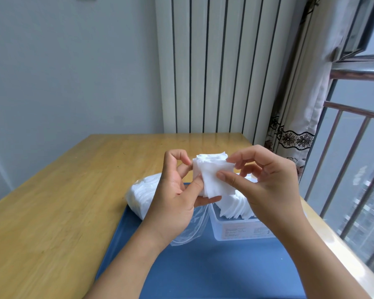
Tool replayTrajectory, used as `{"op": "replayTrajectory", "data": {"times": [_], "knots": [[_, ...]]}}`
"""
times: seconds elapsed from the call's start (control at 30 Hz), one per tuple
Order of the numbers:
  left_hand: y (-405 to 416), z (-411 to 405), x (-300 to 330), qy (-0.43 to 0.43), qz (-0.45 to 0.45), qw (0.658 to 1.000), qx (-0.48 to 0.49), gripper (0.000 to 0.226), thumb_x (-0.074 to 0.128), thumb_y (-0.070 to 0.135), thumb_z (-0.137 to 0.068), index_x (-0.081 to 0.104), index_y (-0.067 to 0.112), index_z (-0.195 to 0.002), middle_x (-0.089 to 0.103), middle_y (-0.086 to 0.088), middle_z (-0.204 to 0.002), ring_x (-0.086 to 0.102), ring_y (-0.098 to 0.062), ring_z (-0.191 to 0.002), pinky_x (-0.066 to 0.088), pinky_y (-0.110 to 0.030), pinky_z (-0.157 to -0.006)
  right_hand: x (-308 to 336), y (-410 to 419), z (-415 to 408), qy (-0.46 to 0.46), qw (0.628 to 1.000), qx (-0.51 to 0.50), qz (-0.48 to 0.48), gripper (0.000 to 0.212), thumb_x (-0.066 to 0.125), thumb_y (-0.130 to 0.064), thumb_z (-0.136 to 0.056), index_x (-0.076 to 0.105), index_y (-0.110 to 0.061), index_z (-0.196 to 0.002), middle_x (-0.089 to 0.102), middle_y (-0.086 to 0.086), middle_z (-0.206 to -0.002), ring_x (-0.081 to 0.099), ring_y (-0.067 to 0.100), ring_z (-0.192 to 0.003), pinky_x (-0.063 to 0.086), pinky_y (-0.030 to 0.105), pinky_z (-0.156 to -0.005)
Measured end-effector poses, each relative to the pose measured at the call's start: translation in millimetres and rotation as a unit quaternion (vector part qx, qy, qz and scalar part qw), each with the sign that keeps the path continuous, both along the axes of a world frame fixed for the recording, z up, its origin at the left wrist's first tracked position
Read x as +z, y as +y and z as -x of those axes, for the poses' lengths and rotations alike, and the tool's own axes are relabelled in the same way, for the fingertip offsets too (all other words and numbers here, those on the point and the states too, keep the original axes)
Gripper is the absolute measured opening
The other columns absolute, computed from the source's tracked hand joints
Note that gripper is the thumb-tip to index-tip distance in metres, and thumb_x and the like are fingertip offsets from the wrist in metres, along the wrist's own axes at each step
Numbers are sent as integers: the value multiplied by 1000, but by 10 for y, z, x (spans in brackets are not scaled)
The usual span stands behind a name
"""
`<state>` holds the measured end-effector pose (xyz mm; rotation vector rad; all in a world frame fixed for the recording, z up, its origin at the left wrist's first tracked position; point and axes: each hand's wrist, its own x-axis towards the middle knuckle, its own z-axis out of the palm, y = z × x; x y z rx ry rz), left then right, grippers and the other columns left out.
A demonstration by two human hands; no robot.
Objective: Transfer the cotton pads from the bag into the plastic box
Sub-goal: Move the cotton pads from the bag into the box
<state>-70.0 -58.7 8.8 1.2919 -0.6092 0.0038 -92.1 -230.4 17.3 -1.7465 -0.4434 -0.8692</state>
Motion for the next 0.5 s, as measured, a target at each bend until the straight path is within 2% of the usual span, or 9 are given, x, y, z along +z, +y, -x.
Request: {"op": "replayTrajectory", "data": {"times": [0.2,0.3,0.4,0.5], "knots": [[17,-3,-15,-17,-26,1000,3,25,48,-2,-102,47,22,-98,68,-4,-121,75,-30,-100,63,-50,-80,0,-15,-13,49,998,24,-29,29,91,-6,-68,73,-24,-81,67,-6,-77,58,14,-70,49,30,-64],[11,-7,-26,-21,-33,999,8,23,50,-2,-101,48,21,-105,68,-2,-118,75,-27,-97,63,-48,-79,8,-30,-8,89,992,59,-66,23,92,-11,-68,73,-18,-79,65,5,-74,56,20,-69,49,42,-66],[13,-22,-46,-26,-36,999,6,27,50,-2,-101,51,25,-106,66,-7,-121,75,-26,-96,63,-41,-77,25,-31,3,116,988,73,-66,22,91,-18,-63,74,-14,-77,62,17,-72,53,24,-67,48,44,-67],[14,-26,-46,-23,-31,999,2,32,52,-1,-101,54,30,-104,66,-5,-123,75,-27,-95,62,-37,-75,22,-21,9,120,990,60,-43,22,92,-17,-62,76,-14,-77,59,2,-66,50,19,-63,45,38,-63]]}}
